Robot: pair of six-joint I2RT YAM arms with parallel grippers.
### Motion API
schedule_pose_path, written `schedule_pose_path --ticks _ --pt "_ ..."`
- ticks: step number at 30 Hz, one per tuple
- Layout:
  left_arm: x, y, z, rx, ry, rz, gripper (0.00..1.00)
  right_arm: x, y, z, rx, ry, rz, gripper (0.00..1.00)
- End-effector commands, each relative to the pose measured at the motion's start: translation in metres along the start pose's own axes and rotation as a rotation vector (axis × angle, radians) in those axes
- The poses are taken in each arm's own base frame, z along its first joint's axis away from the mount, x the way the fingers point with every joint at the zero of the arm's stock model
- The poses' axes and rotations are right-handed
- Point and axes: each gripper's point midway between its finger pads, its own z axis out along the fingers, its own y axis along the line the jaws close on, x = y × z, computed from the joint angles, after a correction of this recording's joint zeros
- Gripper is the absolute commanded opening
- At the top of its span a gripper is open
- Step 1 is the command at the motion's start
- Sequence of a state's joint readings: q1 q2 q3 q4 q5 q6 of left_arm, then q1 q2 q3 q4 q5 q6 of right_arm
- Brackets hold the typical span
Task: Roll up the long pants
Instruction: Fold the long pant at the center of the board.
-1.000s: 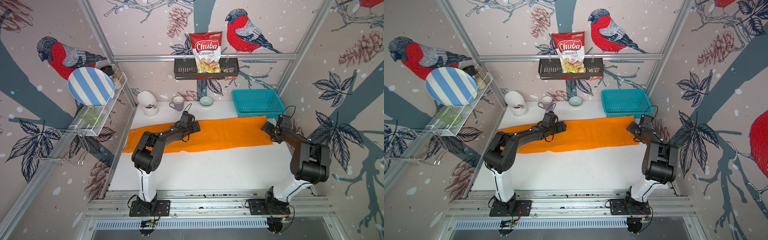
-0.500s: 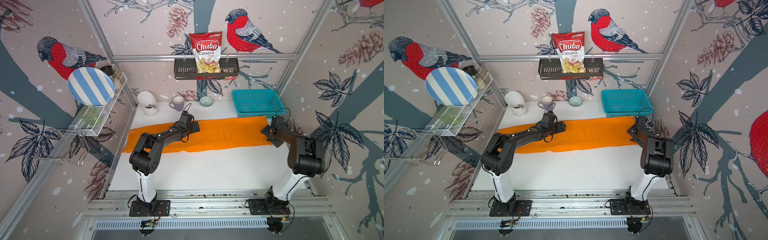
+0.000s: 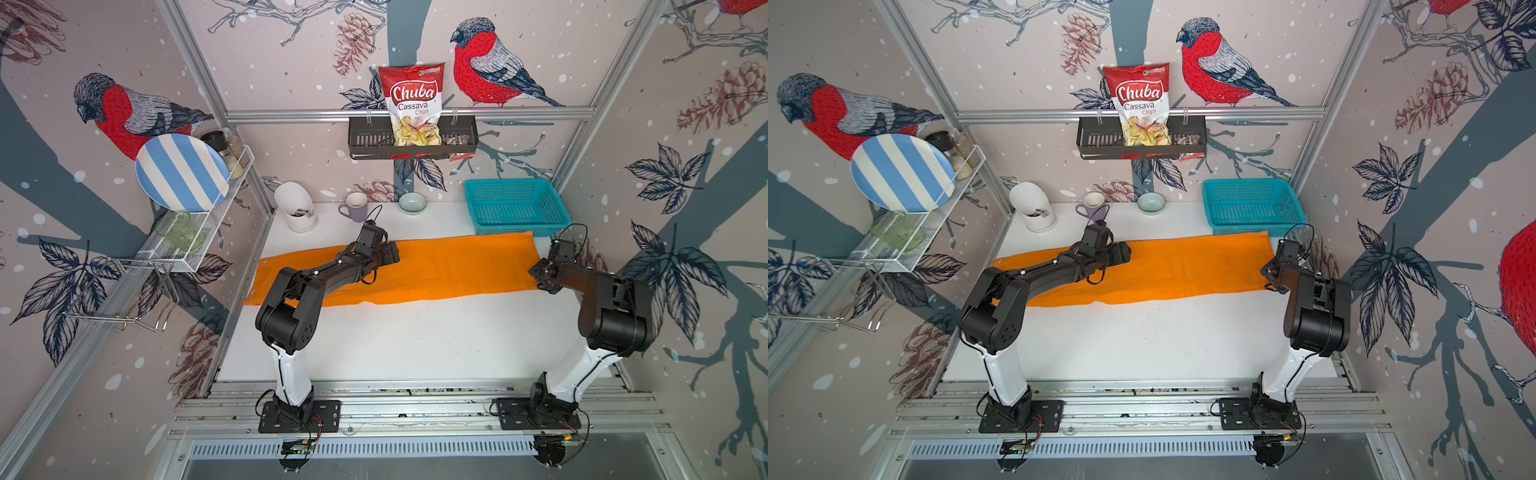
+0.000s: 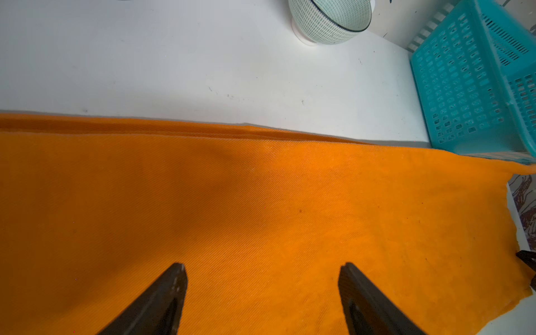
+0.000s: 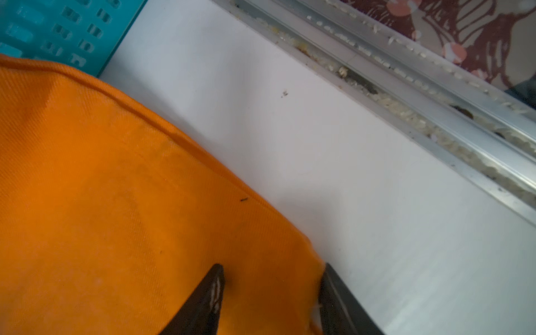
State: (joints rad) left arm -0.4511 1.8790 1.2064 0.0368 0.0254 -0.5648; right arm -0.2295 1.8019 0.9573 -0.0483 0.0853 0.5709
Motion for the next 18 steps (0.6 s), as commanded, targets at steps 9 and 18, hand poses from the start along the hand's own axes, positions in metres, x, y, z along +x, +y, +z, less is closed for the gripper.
schedule_pose_path --ticks 9,18 --pt "-0.020 -0.007 -0.038 0.007 -0.053 0.033 0.84 0.006 0.003 -0.034 -0.058 -0.007 -0.034 0.00" --pt "-0.034 -0.007 -0.095 0.022 -0.093 0.025 0.84 -0.009 -0.040 -0.082 0.000 -0.135 0.031 0.00"
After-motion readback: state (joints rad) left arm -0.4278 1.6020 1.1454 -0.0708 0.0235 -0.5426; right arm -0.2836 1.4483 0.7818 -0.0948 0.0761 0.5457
